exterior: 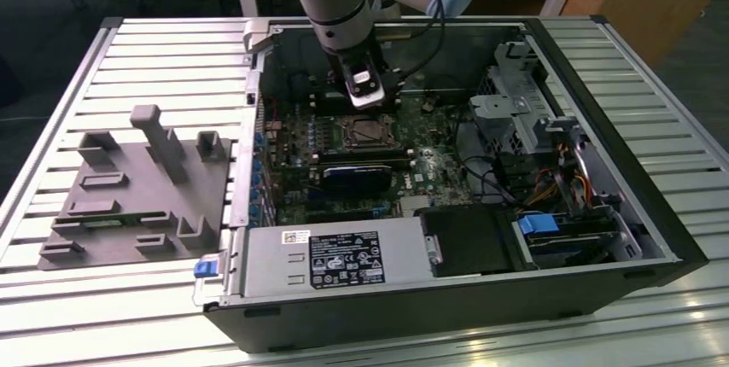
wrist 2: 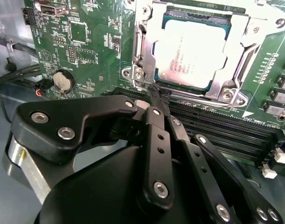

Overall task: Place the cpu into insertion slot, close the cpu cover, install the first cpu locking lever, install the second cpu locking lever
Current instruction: 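Install the first cpu locking lever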

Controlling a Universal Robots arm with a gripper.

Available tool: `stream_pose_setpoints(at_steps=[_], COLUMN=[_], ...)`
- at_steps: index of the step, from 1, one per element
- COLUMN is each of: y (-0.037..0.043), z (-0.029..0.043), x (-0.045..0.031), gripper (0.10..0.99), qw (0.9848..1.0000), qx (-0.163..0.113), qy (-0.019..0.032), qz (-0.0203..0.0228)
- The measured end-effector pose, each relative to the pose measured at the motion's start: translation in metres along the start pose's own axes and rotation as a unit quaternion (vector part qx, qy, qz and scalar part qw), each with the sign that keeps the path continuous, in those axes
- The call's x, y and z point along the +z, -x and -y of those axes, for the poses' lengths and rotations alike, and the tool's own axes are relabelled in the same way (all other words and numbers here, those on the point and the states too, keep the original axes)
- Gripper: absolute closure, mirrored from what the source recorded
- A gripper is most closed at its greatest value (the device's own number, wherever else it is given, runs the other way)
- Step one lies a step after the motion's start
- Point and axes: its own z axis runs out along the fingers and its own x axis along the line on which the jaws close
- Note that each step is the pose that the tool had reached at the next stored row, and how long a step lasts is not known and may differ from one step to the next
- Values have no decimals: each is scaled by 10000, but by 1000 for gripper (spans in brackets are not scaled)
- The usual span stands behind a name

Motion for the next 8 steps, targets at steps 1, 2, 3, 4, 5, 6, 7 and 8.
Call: stream_pose_setpoints(at_steps=[1, 2, 3, 4, 5, 6, 7, 8], y=[-1, 0, 1, 3, 5, 6, 8, 11], z=[1, 2, 4, 8, 11, 13, 15, 17], x=[1, 2, 3, 3, 2, 2, 2, 2], gripper=[984, 984, 984, 984, 984, 984, 984, 984], qw=[10000, 10000, 10000, 10000, 10000, 10000, 10000, 10000], qx=[0, 0, 0, 0, 0, 1, 0, 0], qy=[1, 2, 3, 3, 2, 2, 1, 0], qz=[1, 1, 1, 0, 0, 1, 1, 1])
